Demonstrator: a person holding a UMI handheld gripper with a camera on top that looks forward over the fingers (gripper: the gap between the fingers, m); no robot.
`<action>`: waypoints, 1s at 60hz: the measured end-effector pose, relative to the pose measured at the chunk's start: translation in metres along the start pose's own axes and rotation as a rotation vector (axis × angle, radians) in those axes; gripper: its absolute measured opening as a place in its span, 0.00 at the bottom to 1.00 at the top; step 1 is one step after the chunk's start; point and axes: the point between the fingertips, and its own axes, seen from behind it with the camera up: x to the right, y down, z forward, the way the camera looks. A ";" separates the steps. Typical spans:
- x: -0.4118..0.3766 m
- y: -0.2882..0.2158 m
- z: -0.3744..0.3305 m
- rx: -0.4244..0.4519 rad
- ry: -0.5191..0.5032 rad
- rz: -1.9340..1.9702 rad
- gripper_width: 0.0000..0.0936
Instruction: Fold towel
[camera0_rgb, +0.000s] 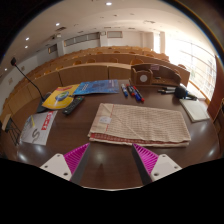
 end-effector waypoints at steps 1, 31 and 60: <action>-0.005 -0.006 0.009 0.005 0.006 0.002 0.91; -0.022 -0.060 0.153 0.004 0.218 -0.097 0.19; -0.073 -0.144 0.049 0.195 -0.139 0.188 0.05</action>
